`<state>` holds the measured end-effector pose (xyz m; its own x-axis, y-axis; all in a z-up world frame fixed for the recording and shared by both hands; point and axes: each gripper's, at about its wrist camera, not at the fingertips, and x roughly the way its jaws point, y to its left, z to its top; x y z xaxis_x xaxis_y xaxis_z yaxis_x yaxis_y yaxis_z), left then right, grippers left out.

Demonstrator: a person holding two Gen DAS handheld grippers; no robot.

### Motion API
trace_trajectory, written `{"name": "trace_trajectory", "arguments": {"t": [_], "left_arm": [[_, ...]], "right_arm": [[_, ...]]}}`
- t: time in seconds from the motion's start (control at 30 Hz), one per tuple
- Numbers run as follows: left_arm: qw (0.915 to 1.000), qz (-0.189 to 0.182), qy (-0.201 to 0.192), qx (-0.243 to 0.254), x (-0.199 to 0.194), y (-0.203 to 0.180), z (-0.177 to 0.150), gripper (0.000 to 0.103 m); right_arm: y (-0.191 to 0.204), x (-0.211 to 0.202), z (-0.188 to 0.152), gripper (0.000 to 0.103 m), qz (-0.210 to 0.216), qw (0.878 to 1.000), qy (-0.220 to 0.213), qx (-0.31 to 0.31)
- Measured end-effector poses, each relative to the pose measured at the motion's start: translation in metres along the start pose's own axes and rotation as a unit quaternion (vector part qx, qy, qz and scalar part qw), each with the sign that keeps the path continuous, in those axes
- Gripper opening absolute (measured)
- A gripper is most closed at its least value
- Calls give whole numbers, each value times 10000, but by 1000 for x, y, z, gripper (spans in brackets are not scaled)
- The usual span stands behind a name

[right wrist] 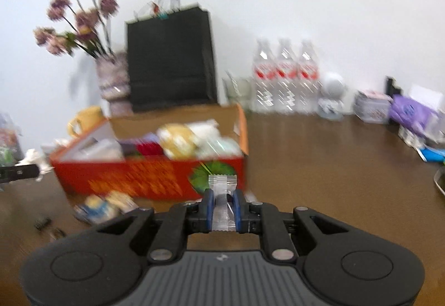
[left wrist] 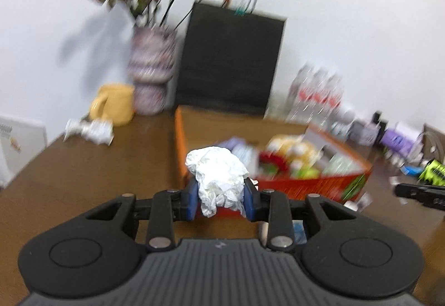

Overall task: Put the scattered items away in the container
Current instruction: 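Move both items over the box and release them inside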

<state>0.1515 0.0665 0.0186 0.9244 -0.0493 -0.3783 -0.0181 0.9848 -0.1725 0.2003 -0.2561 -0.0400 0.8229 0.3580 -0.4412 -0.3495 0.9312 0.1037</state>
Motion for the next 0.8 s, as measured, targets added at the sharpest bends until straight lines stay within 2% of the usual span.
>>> {"name": "trace_trajectory", "arguments": {"t": [0.17, 0.3, 0.4, 0.5, 0.7, 0.73, 0.77, 0.8], "left_arm": [[9991, -98, -354, 230, 20, -25, 43, 33], [9997, 21, -222, 92, 68, -36, 56, 33], [9998, 132, -66, -93, 100, -34, 51, 33], [9996, 233, 138, -63, 118, -29, 44, 33], [9984, 313, 461, -8, 140, -22, 33, 34], [9983, 300, 501, 0, 141, -23, 32, 36], [9982, 286, 518, 5, 141, -24, 31, 44], [9983, 296, 510, 1, 140, -24, 31, 60]], "right_arm": [[30, 12, 49, 13, 300, 9982, -368, -362], [52, 49, 79, 13, 521, 9974, -368, -338], [62, 81, 82, 13, 661, 9974, -249, -163], [70, 111, 75, 13, 643, 9974, 70, -312], [63, 138, 65, 14, 482, 9973, 477, -296], [63, 140, 63, 14, 461, 9971, 514, -307], [63, 142, 61, 16, 447, 9969, 564, -328], [63, 143, 61, 21, 443, 9966, 605, -340]]}}
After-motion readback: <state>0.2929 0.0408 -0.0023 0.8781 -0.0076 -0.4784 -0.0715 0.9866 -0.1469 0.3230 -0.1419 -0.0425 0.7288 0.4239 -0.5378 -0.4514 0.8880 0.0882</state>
